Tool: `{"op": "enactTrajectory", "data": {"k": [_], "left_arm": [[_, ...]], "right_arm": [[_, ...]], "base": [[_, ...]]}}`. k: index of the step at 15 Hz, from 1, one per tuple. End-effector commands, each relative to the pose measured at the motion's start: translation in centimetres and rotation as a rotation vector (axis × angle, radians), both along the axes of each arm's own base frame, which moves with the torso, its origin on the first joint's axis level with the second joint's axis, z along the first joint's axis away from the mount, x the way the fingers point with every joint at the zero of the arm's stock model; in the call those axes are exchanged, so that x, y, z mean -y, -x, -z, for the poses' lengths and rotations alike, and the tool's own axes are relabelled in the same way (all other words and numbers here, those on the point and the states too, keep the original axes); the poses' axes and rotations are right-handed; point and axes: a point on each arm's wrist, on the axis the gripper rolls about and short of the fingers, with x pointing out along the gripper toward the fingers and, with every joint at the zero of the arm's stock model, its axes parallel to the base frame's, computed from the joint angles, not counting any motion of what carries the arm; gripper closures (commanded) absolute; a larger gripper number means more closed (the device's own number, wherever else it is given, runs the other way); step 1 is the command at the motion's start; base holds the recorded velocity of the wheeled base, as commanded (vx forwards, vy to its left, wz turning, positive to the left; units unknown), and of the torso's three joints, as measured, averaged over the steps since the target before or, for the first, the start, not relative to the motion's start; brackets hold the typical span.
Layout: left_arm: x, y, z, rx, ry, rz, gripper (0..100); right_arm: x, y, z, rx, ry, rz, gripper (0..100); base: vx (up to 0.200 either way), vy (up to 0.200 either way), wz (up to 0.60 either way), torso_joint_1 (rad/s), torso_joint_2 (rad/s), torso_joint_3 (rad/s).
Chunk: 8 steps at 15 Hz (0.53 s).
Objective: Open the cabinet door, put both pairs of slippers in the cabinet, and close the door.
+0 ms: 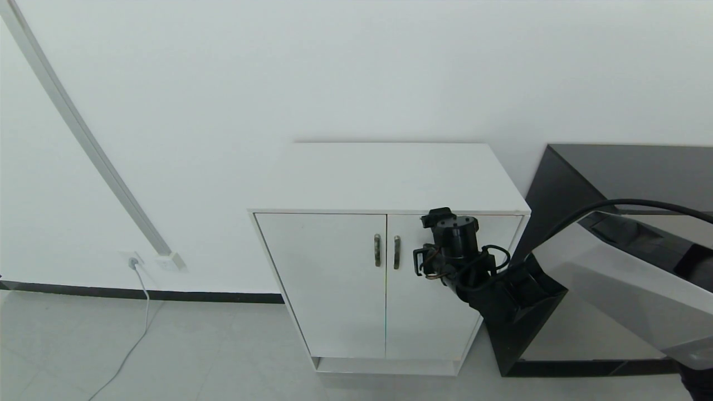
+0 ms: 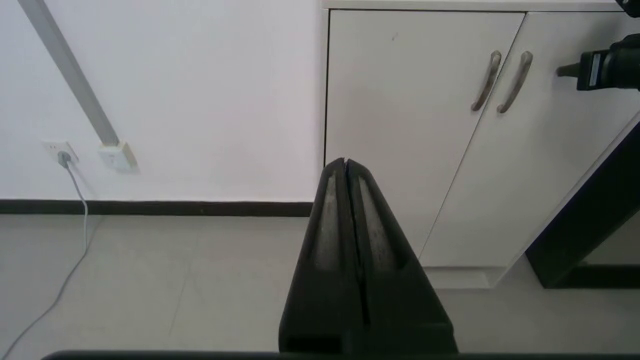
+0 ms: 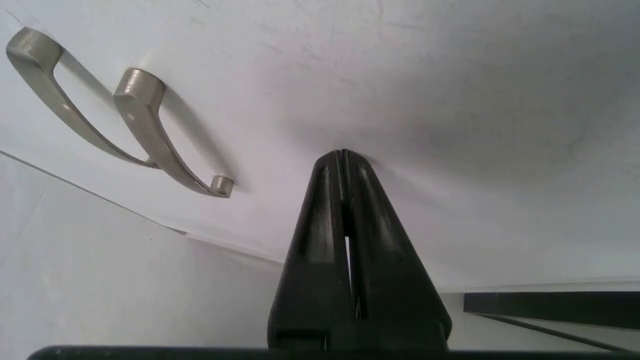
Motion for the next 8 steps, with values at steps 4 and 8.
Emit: {"op": "enactTrajectory", "data": {"k": [4, 8], "left_arm": [[0.00, -0.01, 0.00, -0.002, 0.000, -0.001, 100], [0.00, -0.01, 0.00, -0.002, 0.000, -0.001, 100]], "right_arm": [[0.03, -0.21, -0.29, 0.008, -0.005, 0.004, 100], [-0.03, -0.30, -0.35, 0.005, -0.003, 0.004, 100]], "base": [[0.000, 0.000, 0.00, 0.000, 0.00, 0.000], [0.000, 0.000, 0.00, 0.000, 0.00, 0.000]]}}
